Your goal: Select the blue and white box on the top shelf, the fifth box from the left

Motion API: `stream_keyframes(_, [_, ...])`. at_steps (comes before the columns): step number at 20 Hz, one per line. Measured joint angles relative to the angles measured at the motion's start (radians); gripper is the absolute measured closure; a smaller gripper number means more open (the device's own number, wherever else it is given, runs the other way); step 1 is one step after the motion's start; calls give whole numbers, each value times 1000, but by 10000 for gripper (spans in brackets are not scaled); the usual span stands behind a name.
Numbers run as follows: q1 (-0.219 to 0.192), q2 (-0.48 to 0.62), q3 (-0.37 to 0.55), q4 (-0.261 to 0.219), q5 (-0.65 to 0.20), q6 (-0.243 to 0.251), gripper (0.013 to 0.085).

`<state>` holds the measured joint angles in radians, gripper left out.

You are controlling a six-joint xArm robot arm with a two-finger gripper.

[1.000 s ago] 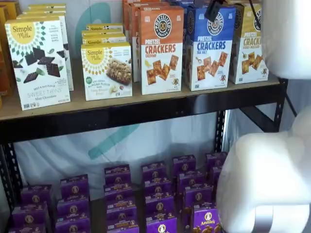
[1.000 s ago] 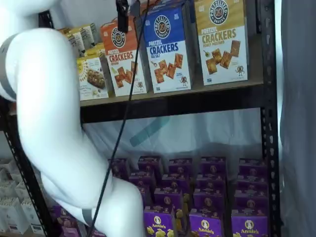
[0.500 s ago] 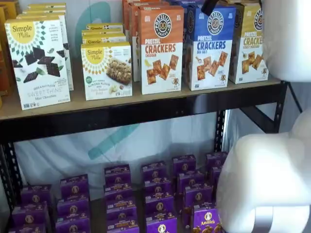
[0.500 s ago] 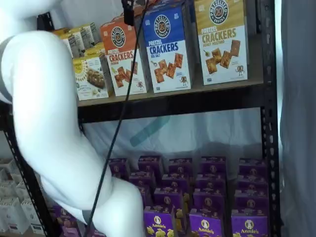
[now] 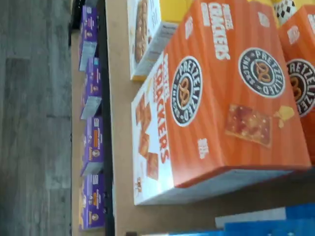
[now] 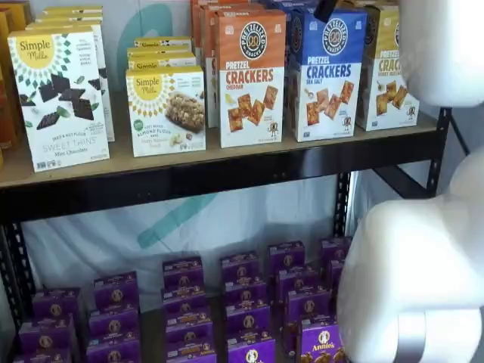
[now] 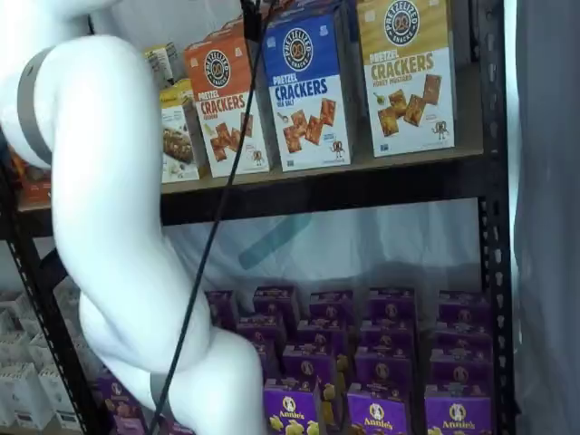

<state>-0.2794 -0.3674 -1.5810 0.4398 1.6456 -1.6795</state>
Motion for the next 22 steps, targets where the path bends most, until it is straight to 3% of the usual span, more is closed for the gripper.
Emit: stream_keyframes(22, [56, 144, -110, -135, -4, -11, 130])
